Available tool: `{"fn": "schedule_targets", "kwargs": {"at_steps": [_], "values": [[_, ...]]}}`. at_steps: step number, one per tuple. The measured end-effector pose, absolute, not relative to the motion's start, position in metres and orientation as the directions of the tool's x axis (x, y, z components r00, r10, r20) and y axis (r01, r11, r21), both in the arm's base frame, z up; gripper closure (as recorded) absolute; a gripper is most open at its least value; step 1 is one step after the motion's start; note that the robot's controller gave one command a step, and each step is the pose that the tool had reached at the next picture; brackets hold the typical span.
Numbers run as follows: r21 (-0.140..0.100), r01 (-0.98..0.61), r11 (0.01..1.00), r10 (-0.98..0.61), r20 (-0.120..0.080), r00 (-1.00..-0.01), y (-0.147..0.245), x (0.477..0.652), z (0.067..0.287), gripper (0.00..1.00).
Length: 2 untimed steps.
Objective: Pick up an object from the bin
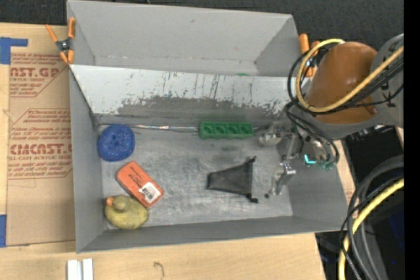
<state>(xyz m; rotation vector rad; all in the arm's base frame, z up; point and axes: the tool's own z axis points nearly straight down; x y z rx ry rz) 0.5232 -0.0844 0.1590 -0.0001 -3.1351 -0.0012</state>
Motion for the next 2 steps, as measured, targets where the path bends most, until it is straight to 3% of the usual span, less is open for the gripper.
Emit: {"fn": "schedule_targets", "kwargs": {"at_steps": [1,2], "values": [[0.0,-0.001,1.0,-0.001,-0.001,-1.0,-0.084,0.525,0.163,0.0],[0.0,-0.061,0.998,-0.061,-0.007,-0.998,-0.021,0.518,0.074,1.0]]}}
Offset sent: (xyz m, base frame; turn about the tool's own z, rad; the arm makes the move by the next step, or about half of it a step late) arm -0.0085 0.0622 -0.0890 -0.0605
